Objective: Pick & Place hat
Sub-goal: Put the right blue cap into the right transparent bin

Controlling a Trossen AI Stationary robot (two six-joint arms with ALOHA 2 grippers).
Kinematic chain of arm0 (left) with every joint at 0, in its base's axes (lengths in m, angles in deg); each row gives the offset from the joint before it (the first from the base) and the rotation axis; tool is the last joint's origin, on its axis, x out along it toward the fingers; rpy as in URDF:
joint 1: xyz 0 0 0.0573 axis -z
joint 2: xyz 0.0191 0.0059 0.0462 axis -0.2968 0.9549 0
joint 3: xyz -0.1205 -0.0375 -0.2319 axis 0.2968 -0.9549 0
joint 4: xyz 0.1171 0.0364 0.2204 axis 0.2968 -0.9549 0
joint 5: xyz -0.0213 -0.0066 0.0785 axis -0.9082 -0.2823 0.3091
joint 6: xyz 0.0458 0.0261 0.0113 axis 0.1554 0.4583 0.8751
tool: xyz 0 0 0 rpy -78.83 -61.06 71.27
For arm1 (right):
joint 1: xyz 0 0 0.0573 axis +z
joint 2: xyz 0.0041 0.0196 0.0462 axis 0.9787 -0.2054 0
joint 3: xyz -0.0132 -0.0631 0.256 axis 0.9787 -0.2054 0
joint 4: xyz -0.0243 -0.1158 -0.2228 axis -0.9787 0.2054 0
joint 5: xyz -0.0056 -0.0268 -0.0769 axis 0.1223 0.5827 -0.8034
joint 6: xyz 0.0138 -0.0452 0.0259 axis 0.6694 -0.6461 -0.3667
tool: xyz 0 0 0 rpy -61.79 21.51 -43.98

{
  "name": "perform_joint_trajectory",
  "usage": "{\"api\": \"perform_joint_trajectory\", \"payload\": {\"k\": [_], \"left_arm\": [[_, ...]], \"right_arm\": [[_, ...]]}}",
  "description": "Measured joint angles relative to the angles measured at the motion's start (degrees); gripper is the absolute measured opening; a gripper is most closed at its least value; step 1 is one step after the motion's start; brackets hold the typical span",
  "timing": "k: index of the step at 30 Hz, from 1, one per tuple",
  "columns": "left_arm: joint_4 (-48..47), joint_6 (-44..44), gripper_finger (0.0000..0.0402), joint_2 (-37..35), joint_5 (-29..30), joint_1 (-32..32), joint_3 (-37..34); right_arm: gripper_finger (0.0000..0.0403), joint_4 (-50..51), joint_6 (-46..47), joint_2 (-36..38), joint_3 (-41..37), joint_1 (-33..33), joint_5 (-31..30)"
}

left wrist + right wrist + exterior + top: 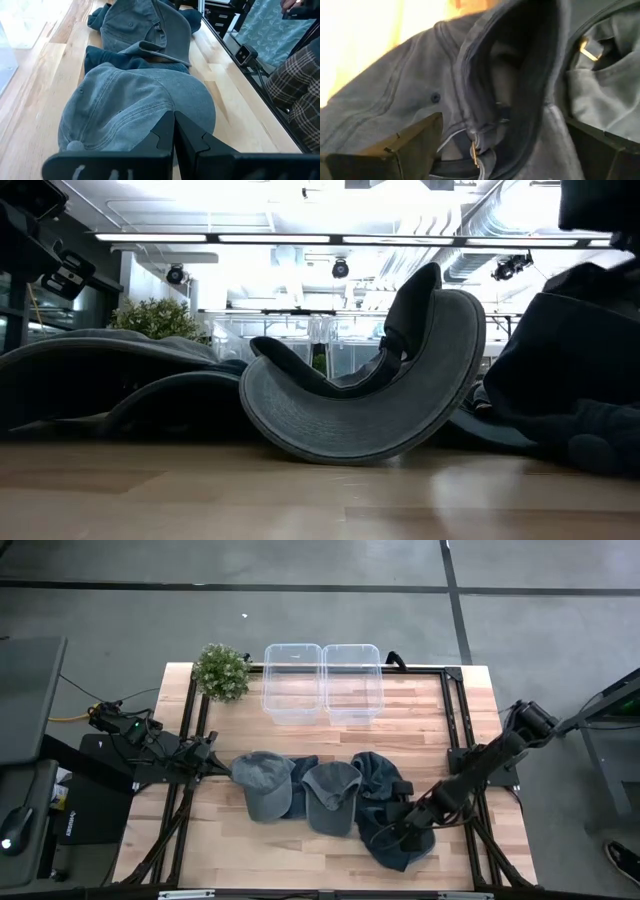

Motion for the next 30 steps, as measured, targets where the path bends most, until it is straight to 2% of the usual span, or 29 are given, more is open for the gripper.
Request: {"api": "perform_joint_trajectory", "payload": {"k": [10,14,20,30], "left_arm": [[0.04,0.0,0.0,0.0,0.0,0.0,0.0],[0.04,0.01,0.0,0.0,0.0,0.0,0.0],[0.02,0.01,0.0,0.0,0.0,0.0,0.0],[0.02,0.01,0.0,0.0,0.0,0.0,0.0]], "right_arm": [[0.0353,0.52,0.4,-1.27,0.02,-0.04,-0.93],[0.0347,1.28,4.55,-1.17,0.02,-0.04,-0.91],[0.0307,1.21,8.96,-1.14,0.02,-0.04,-0.47],[0.0228,1.3,9.47,-0.14,0.02,-0.2,3.92]]}}
